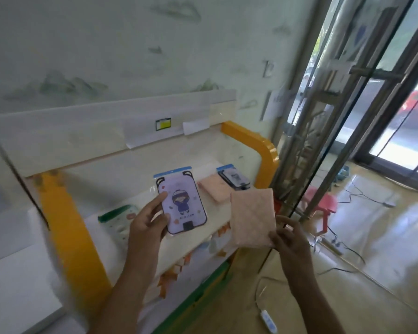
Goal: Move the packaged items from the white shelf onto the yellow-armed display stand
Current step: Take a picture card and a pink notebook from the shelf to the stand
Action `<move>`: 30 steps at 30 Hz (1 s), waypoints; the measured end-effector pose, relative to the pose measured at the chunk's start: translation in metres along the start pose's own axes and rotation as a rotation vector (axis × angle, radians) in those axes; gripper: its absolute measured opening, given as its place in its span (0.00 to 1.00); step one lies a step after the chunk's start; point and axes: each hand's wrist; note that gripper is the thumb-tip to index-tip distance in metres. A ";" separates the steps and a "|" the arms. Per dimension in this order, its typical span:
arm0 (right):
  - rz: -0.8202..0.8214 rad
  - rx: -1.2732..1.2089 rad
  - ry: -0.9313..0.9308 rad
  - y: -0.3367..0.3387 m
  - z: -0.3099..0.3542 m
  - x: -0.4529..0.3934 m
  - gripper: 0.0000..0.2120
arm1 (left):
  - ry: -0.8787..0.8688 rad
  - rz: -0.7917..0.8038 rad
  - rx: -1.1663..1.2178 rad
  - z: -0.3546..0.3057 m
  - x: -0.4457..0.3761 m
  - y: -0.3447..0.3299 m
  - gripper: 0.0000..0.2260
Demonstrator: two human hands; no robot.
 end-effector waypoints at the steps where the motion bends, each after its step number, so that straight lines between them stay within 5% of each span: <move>1: 0.001 0.012 -0.004 0.001 -0.003 -0.016 0.19 | 0.002 -0.008 -0.003 0.005 -0.012 -0.008 0.20; 13: 0.128 0.061 -0.063 -0.025 -0.038 -0.149 0.12 | 0.026 -0.124 -0.085 0.051 -0.103 -0.063 0.21; 30: 0.577 0.285 0.028 -0.079 -0.108 -0.351 0.11 | -0.050 -0.455 -0.245 0.111 -0.159 -0.155 0.22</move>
Point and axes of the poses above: each hand's wrist, its own x-axis away from the middle knuckle, its own y-axis out of the back of the hand, z = x × y, and after that the axes turned 9 degrees about -y, right-handed
